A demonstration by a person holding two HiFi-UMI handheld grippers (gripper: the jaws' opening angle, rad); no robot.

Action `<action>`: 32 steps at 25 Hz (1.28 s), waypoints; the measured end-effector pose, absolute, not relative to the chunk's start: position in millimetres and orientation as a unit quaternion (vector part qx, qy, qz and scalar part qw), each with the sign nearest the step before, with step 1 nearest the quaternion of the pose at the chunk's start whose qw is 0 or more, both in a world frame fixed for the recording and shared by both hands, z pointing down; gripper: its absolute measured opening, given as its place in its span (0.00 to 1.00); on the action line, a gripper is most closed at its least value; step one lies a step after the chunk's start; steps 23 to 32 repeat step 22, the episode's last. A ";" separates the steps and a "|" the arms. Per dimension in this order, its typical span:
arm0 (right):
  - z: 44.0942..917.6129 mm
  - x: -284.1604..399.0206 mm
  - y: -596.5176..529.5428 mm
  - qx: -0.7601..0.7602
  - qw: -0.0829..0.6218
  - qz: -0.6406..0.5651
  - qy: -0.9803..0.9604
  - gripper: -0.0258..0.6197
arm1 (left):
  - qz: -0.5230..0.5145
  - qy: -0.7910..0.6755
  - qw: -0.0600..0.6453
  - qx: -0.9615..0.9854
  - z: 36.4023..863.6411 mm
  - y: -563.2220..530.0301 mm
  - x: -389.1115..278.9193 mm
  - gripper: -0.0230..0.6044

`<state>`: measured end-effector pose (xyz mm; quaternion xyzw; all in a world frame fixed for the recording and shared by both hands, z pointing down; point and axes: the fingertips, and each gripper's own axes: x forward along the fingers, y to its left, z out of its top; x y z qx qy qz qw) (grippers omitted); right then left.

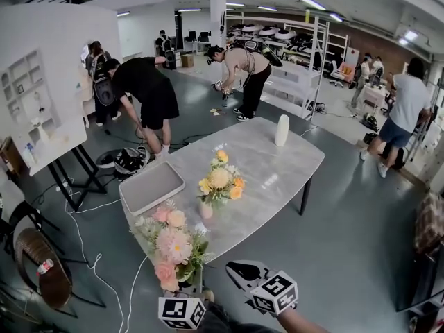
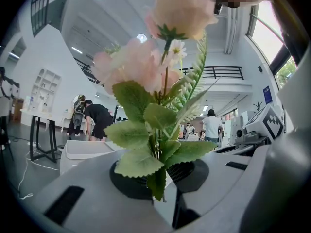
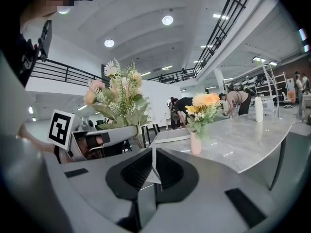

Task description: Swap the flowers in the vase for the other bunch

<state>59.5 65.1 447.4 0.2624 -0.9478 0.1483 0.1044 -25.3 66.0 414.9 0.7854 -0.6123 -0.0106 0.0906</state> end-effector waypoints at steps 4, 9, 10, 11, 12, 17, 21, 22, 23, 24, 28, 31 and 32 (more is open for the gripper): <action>448.2 64.7 70.9 0.259 0.106 0.149 -0.948 0.10 | -0.013 -0.614 0.097 0.783 418.5 73.0 -19.4 0.16; 448.0 64.5 73.1 0.258 0.103 0.147 -0.949 0.10 | -0.010 -0.613 0.101 0.783 425.2 77.8 -19.8 0.16; 448.0 64.9 71.8 0.258 0.102 0.148 -0.949 0.10 | -0.011 -0.613 0.104 0.783 425.9 76.3 -19.6 0.15; 448.3 65.4 70.6 0.258 0.103 0.148 -0.949 0.10 | -0.012 -0.613 0.106 0.783 426.4 74.9 -19.1 0.15; 448.9 66.1 70.1 0.258 0.104 0.150 -0.949 0.10 | -0.013 -0.612 0.108 0.783 426.8 73.8 -18.3 0.15; 449.6 69.2 71.9 0.265 0.107 0.155 -0.946 0.10 | -0.009 -0.605 0.110 0.789 426.9 74.4 -15.9 0.15; 447.5 67.8 72.2 0.269 0.105 0.154 -0.945 0.10 | -0.009 -0.605 0.112 0.789 426.2 74.9 -18.2 0.15; 447.3 67.3 72.2 0.269 0.105 0.153 -0.945 0.10 | -0.009 -0.604 0.113 0.789 426.5 75.0 -18.6 0.15; 447.3 67.3 72.2 0.269 0.105 0.153 -0.945 0.10 | -0.009 -0.604 0.113 0.789 426.5 75.0 -18.6 0.15; 447.3 67.3 72.2 0.269 0.105 0.153 -0.945 0.10 | -0.009 -0.604 0.113 0.789 426.5 75.0 -18.6 0.15; 447.3 67.3 72.2 0.269 0.105 0.153 -0.945 0.10 | -0.009 -0.604 0.113 0.789 426.5 75.0 -18.6 0.15; 447.3 67.3 72.2 0.269 0.105 0.153 -0.945 0.10 | -0.009 -0.604 0.113 0.789 426.5 75.0 -18.6 0.15; 447.3 67.3 72.2 0.269 0.105 0.153 -0.945 0.10 | -0.009 -0.604 0.113 0.789 426.5 75.0 -18.6 0.15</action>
